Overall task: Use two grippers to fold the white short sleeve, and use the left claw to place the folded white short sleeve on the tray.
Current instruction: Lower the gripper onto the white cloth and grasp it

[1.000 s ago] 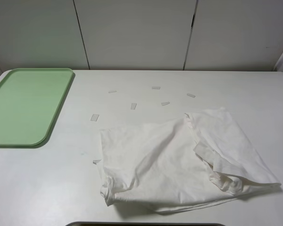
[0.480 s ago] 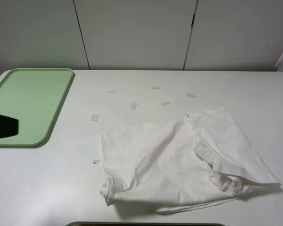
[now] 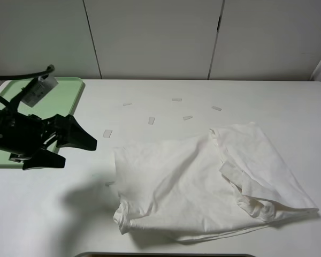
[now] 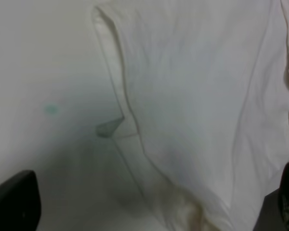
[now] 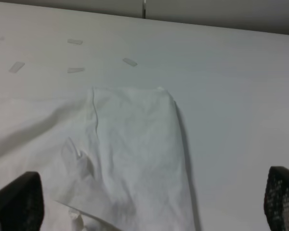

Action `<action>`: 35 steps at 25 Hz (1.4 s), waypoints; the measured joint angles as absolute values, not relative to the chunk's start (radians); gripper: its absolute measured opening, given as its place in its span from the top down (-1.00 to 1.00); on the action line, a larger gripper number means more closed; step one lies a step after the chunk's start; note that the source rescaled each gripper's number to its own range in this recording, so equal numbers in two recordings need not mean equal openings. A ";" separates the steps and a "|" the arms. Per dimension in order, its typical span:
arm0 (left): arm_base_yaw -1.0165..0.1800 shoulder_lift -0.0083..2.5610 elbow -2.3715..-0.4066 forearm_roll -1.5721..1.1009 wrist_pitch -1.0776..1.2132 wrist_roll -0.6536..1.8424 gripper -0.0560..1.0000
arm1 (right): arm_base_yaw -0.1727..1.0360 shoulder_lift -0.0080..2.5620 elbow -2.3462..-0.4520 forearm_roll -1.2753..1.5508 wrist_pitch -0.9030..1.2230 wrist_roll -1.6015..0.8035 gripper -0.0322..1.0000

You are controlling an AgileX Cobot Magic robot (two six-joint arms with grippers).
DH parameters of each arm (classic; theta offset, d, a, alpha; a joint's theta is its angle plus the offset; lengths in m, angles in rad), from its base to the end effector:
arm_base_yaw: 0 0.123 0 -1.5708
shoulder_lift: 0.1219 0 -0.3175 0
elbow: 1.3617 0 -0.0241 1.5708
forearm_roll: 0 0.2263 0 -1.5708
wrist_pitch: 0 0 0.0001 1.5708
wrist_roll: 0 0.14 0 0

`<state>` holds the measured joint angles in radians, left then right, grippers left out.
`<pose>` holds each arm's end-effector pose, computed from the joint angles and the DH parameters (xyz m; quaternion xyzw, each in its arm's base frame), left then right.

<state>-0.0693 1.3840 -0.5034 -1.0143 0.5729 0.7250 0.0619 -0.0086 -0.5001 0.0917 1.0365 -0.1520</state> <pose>0.2042 -0.0788 0.1835 -0.0133 0.9485 -0.2587 0.1822 -0.0160 0.0101 0.2465 -0.0915 0.8387 0.0217 0.5365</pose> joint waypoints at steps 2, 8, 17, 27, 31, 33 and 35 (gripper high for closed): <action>-0.077 1.494 -0.504 -1.115 0.564 0.827 -0.98 | 0.062 -0.009 -0.500 0.092 1.037 -0.152 -1.00; -0.125 1.657 -0.506 -1.334 0.559 1.059 -0.98 | 0.062 -0.009 -0.500 0.092 1.037 -0.152 -1.00; -0.206 1.740 -0.506 -1.491 0.532 1.178 -0.97 | 0.062 -0.009 -0.500 0.092 1.037 -0.152 -1.00; -0.334 1.864 -0.540 -1.597 0.489 1.243 -0.92 | 0.062 -0.009 -0.500 0.093 1.036 -0.152 -1.00; -0.359 1.884 -0.558 -1.599 0.475 1.241 -0.89 | 0.062 -0.009 -0.500 0.093 1.036 -0.152 -1.00; -0.377 1.896 -0.579 -1.587 0.458 1.233 -0.76 | 0.062 -0.009 -0.500 0.093 1.036 -0.152 -1.00; -0.388 1.904 -0.592 -1.570 0.445 1.231 -0.60 | 0.062 -0.009 -0.500 0.093 1.036 -0.152 -1.00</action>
<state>-0.3878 1.9043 -0.5925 -1.5704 0.4452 1.2307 0.0619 -0.0086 -0.5001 0.0926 1.0361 -0.1520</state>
